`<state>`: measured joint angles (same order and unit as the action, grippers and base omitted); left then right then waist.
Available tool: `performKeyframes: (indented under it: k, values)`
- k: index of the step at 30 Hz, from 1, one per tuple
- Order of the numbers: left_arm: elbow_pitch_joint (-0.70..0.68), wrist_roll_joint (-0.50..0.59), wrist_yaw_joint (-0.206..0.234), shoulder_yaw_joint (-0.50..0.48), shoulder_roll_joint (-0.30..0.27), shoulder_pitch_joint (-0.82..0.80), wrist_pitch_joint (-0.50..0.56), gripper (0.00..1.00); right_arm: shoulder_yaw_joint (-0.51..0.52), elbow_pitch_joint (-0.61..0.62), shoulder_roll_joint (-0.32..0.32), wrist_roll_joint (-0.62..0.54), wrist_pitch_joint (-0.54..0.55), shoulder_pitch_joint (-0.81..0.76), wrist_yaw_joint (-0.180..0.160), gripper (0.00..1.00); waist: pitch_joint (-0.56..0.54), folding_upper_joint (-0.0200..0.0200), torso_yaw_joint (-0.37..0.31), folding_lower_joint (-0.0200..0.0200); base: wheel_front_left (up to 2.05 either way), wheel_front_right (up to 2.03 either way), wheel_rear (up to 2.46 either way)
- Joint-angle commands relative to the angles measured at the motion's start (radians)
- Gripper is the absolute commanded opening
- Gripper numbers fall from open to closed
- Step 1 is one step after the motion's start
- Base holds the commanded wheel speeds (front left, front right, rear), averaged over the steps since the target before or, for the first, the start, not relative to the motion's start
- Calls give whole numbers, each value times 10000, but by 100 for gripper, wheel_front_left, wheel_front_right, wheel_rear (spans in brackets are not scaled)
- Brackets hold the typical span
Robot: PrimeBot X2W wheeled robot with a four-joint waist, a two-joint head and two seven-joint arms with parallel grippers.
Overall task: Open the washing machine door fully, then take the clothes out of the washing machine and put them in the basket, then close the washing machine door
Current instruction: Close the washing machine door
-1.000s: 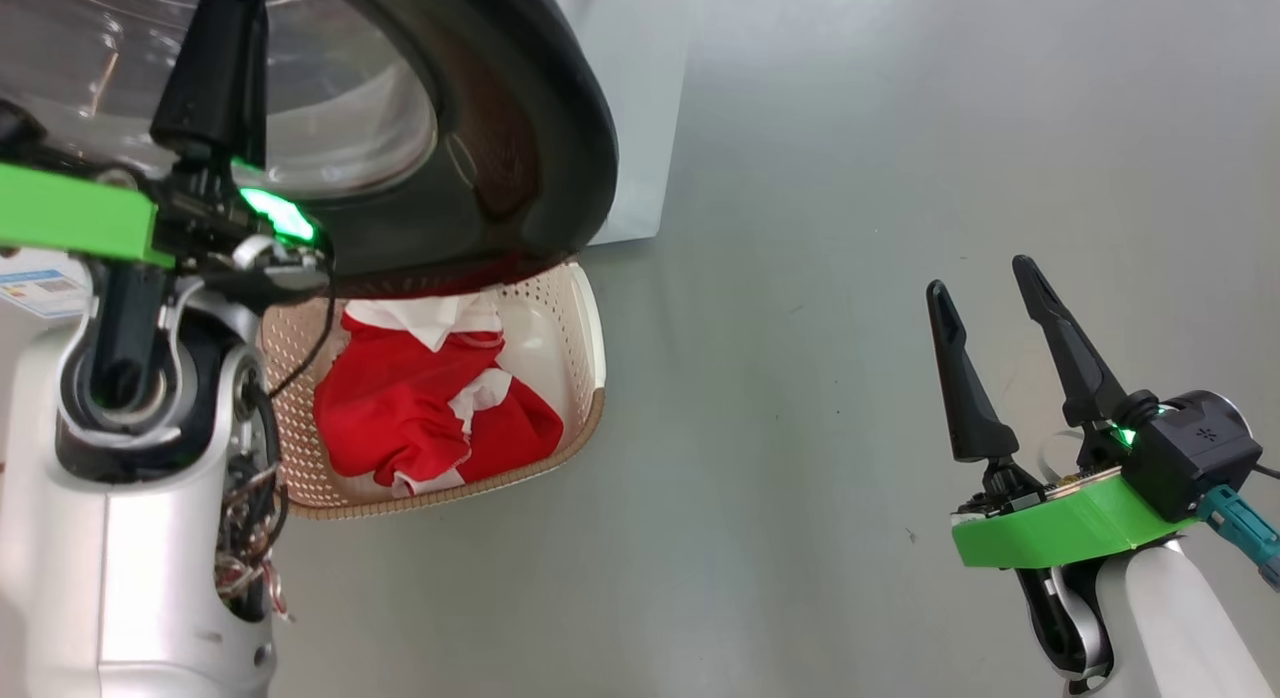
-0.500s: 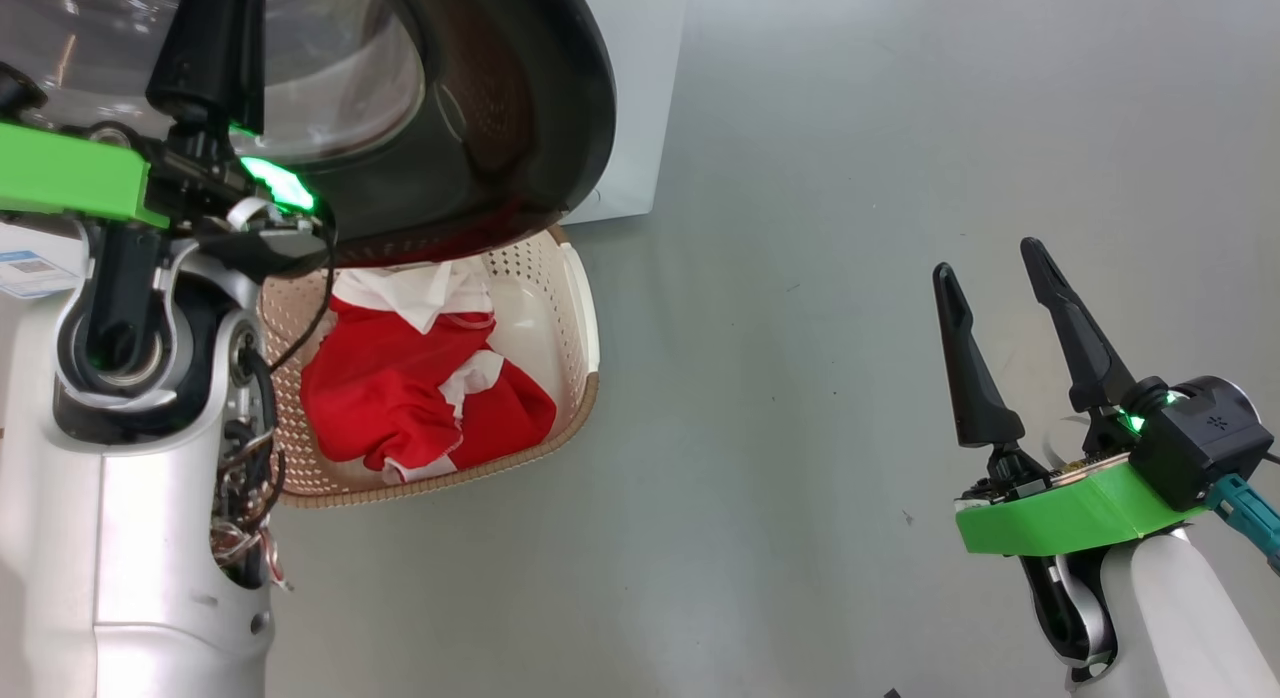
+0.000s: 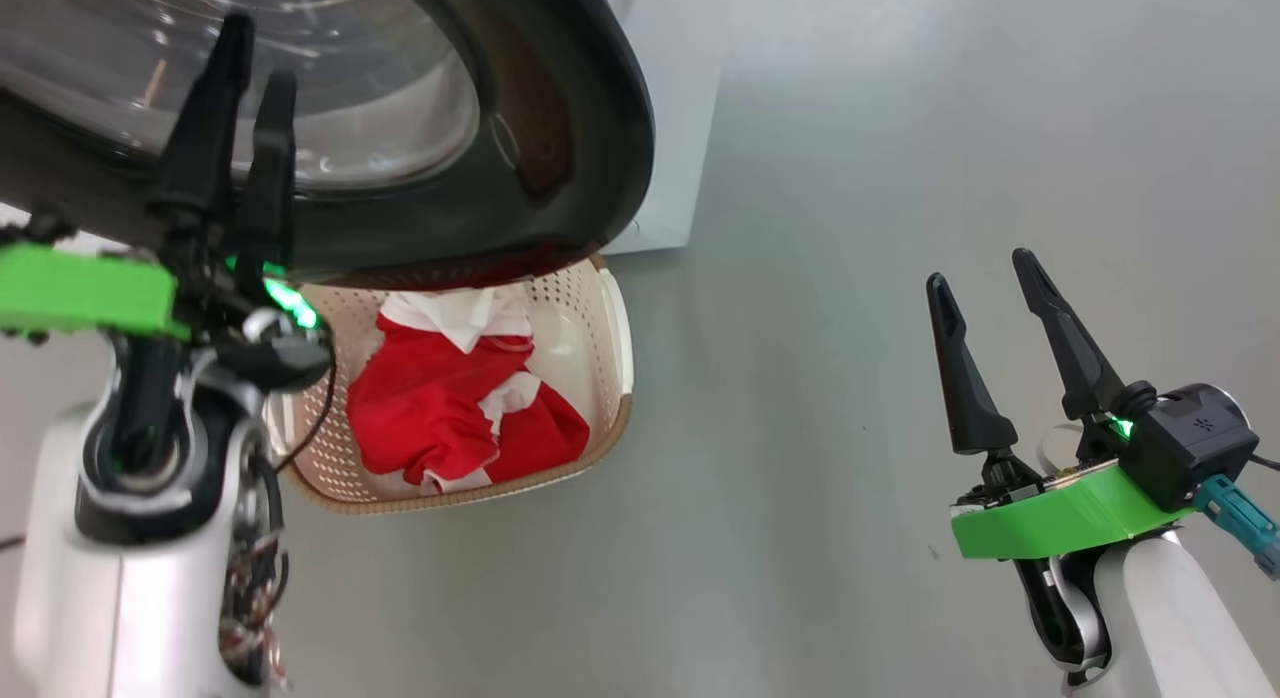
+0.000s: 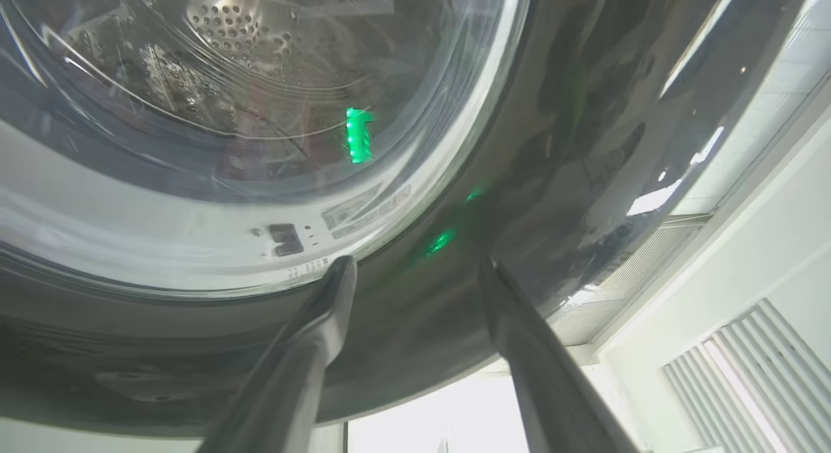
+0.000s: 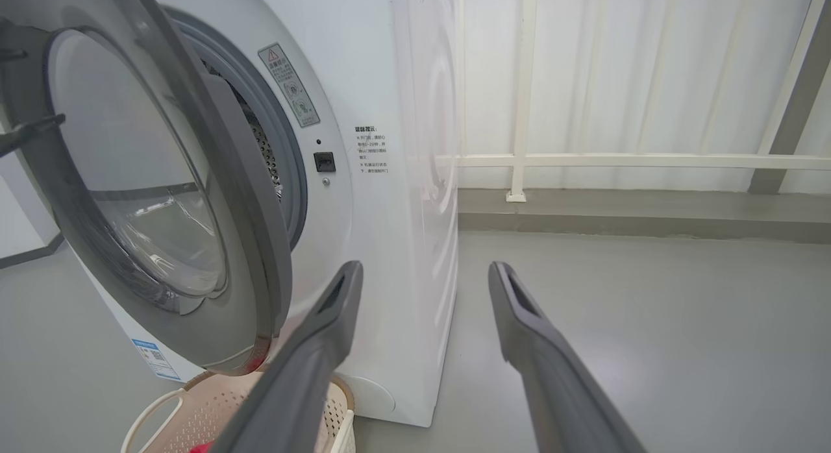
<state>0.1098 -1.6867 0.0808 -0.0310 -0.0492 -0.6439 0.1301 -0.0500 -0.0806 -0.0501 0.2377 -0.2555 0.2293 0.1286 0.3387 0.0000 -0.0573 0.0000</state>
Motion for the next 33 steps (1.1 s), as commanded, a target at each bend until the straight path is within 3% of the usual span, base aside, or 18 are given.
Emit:
performKeyframes:
  k: [1, 8, 15, 24, 33]
  values:
    - [-472, 215, -163, -170, -363, 356, -31, 100, -264, 202, -1, -30, -63, -19, 21, 100, -254, 0, 165, 0, 0, 0, 0]
    - [-1578, 896, -461, -96, -630, 1850, -249, 100, -329, 138, -1, -97, -63, -103, 21, 100, -782, 0, 306, 0, 0, 0, 0]
    - [-2496, 3530, -1221, 280, -1274, 3791, -1531, 100, -313, 88, -1, -217, -63, -398, 21, 100, -1361, 0, 416, 0, 0, 0, 0]
    - [-2486, 6619, -1371, 728, -1710, 5246, -3241, 100, -58, 58, -1, -302, -63, -913, 21, 100, -1999, 0, 688, 0, 0, 0, 0]
    - [-2200, 9352, -1410, 849, -2058, 5876, -3856, 100, 63, 68, -1, -300, -63, -1144, 21, 100, -2387, 0, 770, 0, 0, 0, 0]
